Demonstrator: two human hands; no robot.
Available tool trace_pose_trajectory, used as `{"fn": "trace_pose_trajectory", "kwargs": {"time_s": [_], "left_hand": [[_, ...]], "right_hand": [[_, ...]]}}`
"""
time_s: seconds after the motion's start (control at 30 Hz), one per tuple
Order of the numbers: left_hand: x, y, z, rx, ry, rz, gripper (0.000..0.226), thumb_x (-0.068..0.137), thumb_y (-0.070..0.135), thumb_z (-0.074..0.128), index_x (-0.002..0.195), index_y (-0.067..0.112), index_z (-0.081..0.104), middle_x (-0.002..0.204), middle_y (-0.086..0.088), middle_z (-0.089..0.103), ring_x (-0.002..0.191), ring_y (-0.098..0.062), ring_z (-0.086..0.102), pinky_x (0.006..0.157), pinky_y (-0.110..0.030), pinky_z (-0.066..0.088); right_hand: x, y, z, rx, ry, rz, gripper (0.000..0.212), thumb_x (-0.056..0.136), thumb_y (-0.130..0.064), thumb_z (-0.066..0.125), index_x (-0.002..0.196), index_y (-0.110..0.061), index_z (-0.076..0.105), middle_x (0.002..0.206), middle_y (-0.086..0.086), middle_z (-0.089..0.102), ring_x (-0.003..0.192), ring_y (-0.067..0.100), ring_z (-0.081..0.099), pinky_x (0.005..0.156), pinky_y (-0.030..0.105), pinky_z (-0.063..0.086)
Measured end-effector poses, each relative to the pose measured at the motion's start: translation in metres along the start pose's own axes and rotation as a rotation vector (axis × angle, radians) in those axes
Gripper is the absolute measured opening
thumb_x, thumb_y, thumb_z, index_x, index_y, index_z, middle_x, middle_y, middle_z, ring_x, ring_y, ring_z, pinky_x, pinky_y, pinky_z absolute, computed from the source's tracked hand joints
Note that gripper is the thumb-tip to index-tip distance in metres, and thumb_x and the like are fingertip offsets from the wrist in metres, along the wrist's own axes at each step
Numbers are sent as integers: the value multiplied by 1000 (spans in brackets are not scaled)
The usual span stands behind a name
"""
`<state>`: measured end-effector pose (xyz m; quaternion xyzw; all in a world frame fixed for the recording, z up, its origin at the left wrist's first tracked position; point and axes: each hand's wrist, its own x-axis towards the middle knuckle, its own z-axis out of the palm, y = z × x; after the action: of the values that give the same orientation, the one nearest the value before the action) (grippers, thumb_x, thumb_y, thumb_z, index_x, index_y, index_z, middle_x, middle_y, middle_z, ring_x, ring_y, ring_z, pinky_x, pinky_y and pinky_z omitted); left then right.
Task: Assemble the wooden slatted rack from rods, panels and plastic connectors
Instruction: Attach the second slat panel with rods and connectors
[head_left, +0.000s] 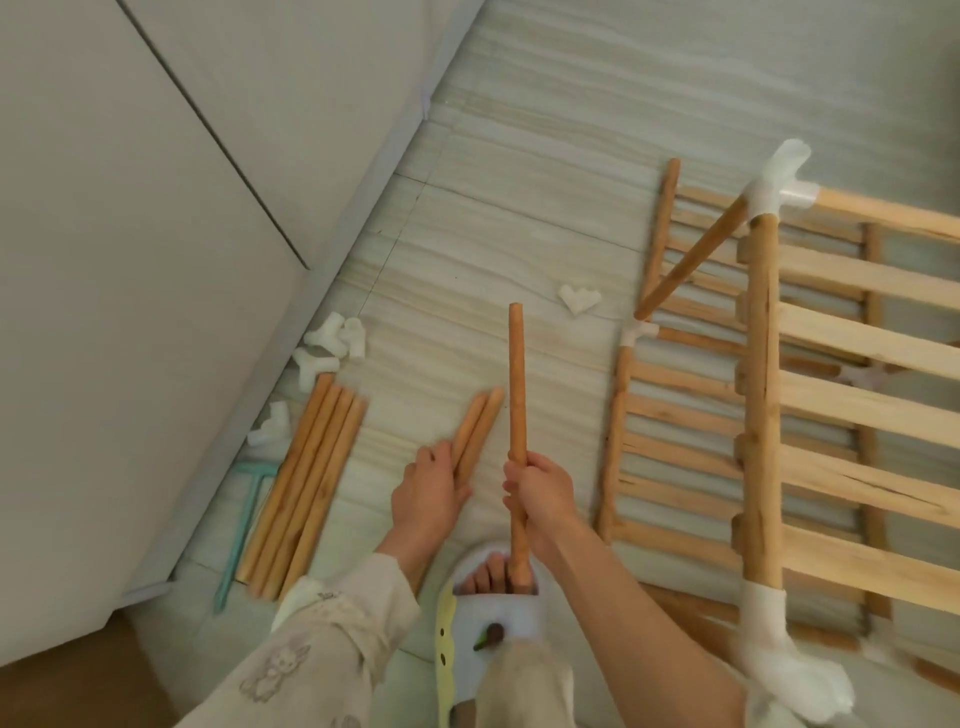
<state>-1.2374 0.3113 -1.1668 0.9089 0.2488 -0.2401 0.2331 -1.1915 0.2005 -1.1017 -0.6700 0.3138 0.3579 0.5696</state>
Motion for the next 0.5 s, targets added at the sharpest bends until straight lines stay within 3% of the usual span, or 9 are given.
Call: {"fn": "trace_pose_trajectory", "kwargs": {"time_s": [0.07,0.2,0.27,0.5], "left_hand": [[19,6,-9,-36,52,15,50,91,35,57,133,17,36,122,-10,43,108,-31,51,81,-41,45],[56,7,-29,-219,63,15,62,87,28,64,140,14,34,129,-13,41,114,-33,51,92,-39,42],[61,5,-37,-320,43,9,65,86,22,66,141,9,34,132,-16,40,116,-33,50,98,-36,39],[18,11,-92,-509,228,74,38,95,11,47,133,9,43,120,-13,52,94,-20,53,83,-32,44]], "right_hand": [[6,0,-3,32,-12,24,20,90,4,47,84,-9,60,69,5,48,62,14,44,57,25,37],[7,-10,1,205,-101,36,27,94,5,40,112,-12,51,81,6,53,68,14,51,62,25,43],[-1,-17,4,262,-137,40,28,96,4,36,112,-16,46,83,6,53,68,14,52,62,25,43],[-57,-58,5,126,-144,-103,19,94,-2,39,101,-12,54,78,1,50,58,11,44,51,22,35]]}}
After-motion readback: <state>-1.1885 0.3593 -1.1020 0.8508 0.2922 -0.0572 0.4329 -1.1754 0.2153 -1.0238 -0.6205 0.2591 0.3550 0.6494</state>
